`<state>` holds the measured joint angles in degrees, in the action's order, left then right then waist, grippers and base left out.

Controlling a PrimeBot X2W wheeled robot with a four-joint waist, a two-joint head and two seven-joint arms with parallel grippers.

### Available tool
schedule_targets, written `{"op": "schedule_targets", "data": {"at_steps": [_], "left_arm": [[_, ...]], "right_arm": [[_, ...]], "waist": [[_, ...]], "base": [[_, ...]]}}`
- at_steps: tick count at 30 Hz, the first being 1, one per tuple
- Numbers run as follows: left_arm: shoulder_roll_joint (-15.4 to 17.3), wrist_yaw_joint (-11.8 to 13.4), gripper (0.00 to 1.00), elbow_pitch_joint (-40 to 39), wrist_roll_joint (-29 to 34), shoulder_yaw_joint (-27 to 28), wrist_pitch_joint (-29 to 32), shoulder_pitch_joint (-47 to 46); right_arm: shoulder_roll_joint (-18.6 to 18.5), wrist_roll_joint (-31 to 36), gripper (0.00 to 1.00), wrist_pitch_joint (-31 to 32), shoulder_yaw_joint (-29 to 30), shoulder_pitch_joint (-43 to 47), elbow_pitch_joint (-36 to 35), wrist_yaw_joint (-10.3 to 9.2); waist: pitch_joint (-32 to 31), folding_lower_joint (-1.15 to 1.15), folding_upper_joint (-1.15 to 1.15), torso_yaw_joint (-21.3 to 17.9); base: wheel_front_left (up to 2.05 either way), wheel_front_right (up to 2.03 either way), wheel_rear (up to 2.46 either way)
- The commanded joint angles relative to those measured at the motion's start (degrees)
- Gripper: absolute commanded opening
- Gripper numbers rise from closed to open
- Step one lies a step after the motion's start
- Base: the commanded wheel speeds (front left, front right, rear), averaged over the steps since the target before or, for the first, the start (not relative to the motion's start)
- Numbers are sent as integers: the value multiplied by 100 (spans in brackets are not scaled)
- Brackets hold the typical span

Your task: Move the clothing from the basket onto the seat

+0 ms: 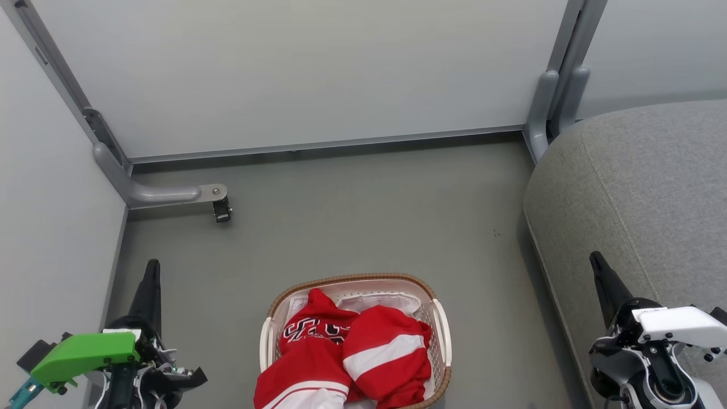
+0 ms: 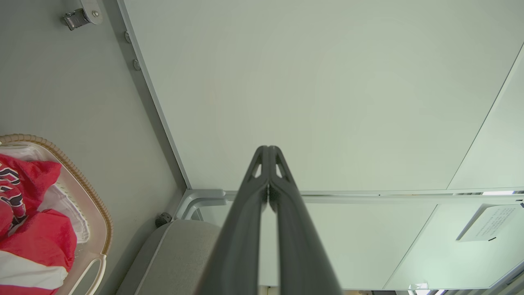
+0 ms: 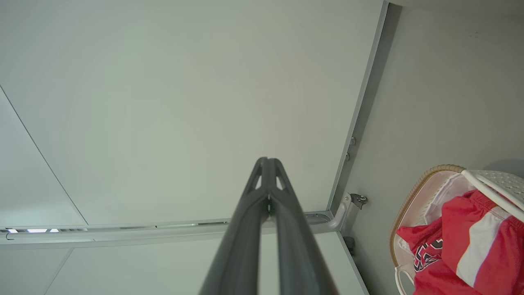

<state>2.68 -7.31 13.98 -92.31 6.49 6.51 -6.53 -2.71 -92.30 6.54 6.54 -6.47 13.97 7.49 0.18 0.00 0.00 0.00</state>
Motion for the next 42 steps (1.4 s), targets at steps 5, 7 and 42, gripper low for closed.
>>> {"op": "schedule_targets", "data": {"at_steps": [5,7,42], "left_arm": [[-32,10,100,184,10,-16,-15,34],[-21,9,100,203,61,-36,-71,23],[165,6,100,319,3907,-236,-962,75]], "right_arm": [[50,12,100,-11,-14,58,155,-1],[33,62,100,-64,-52,54,131,-1],[-166,3459,100,-964,-515,-101,52,0]], "waist": [[3,0,0,0],[4,0,0,0],[57,0,0,-15]], "base": [[0,0,0],[0,0,0],[0,0,0]]}}
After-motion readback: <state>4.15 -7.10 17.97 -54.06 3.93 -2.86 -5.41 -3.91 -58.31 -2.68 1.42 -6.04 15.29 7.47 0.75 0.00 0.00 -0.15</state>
